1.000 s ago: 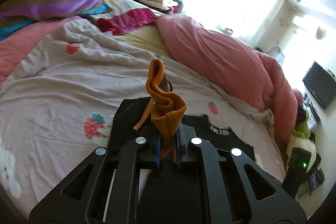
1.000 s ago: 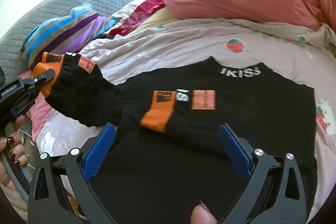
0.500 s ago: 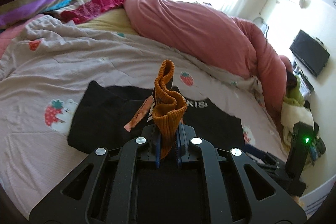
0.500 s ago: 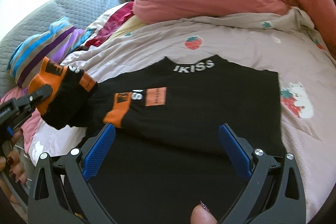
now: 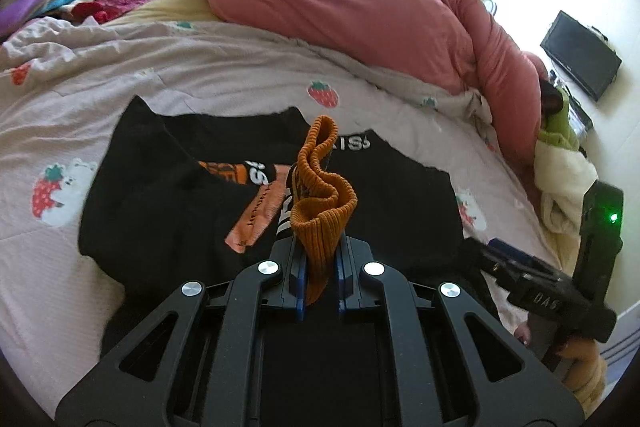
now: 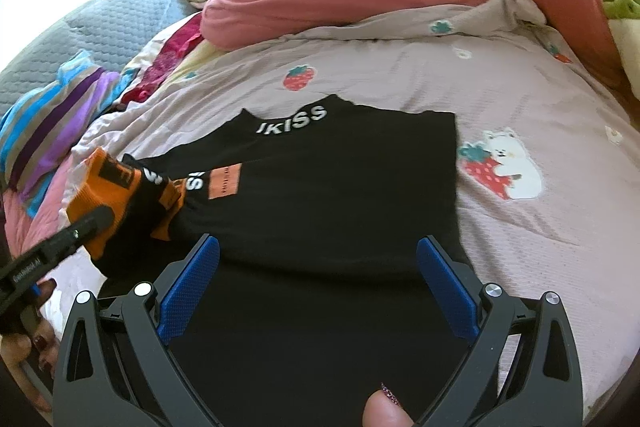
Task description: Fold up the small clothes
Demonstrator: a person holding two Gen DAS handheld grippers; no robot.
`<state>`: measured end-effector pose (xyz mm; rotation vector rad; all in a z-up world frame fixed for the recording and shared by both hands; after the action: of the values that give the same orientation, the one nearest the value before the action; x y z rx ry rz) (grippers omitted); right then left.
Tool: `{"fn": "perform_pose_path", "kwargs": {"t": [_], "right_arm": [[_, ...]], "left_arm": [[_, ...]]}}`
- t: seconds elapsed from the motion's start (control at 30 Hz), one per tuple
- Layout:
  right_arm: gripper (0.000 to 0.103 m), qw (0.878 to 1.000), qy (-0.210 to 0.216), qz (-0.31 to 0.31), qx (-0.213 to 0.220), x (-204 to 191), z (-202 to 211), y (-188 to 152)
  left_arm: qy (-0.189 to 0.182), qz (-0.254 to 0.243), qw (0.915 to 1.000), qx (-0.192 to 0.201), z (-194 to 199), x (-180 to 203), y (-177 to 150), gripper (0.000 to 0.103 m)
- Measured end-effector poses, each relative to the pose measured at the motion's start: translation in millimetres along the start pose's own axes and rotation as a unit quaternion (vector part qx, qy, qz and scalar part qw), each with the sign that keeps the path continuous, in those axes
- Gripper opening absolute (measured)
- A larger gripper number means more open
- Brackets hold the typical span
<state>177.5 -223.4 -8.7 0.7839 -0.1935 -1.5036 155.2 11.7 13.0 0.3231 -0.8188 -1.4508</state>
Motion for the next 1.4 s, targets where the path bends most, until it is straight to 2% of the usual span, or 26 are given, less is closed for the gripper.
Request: {"fn": "perform_pose_path", "kwargs": {"t": [0.23, 0.33, 0.43, 0.5, 0.63, 0.87, 1.1, 1.17, 1.27, 1.4], "right_arm": [[0.098, 1.0, -0.002, -0.008, -0.001, 7.2, 2.8, -0.6], [0.098, 1.0, -0.002, -0.009, 0.0, 6.7, 3.4, -0.3], [0.098, 1.0, 0.0, -0.01, -0.002, 6.2, 2.6, -0.6], [0.098, 1.0, 0.001, -0.01, -0.006, 5.2, 1.0, -1.8], [0.098, 1.0, 0.013, -0.011, -0.02, -0.4, -5.5, -6.6], [0.098, 0.997, 0.04, 0.013, -0.057, -29.5, -25.2, -26.3], [0.098, 0.992, 0.072, 0.039, -0.101, -65.7, -50.5, -46.2], [0.098, 0.991, 0.077, 0.041, -0.106, -71.6, -55.3, -49.3], [0.098, 0.99, 0.08, 0.038, -0.112, -76.4, -62.5, -52.2], [0.095, 0.989, 0.089, 0.029, -0.117, -80.6, -71.1, -54.4]], "left_arm": [[-0.006, -0.013, 0.9996, -0.023, -14.0, 9.2, -10.2, 0.005], [-0.015, -0.016, 0.9992, -0.032, -18.2, 12.5, -13.2, 0.009], [-0.025, -0.024, 0.9984, -0.044, -21.8, 16.9, -17.3, 0.018], [-0.036, -0.029, 0.9975, -0.053, -22.3, 19.6, -21.0, 0.033], [-0.04, -0.036, 0.9973, -0.05, -15.3, 20.1, -23.0, 0.037], [0.008, -0.02, 0.9993, -0.032, 0.5, -4.2, -18.0, 0.045], [0.052, 0.003, 0.9985, -0.012, 17.8, -32.9, -15.4, 0.058], [0.065, 0.007, 0.9978, -0.009, 21.2, -39.5, -15.3, 0.059], [0.083, 0.012, 0.9965, -0.004, 26.0, -48.5, -15.9, 0.067], [0.103, 0.021, 0.9944, 0.002, 32.0, -62.5, -16.9, 0.073]]}}
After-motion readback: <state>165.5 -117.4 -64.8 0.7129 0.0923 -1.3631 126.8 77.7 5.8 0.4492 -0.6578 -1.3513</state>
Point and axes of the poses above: each gripper's, at about its wrist camera, not at the fingertips, and z roughly against the way its jaws point, x to its right, y to its top, the point moved 2 cm from there along -z, roughly the way its jaws point, and after that the axes turned 5 degrees about -z, right-handed, at the moved point
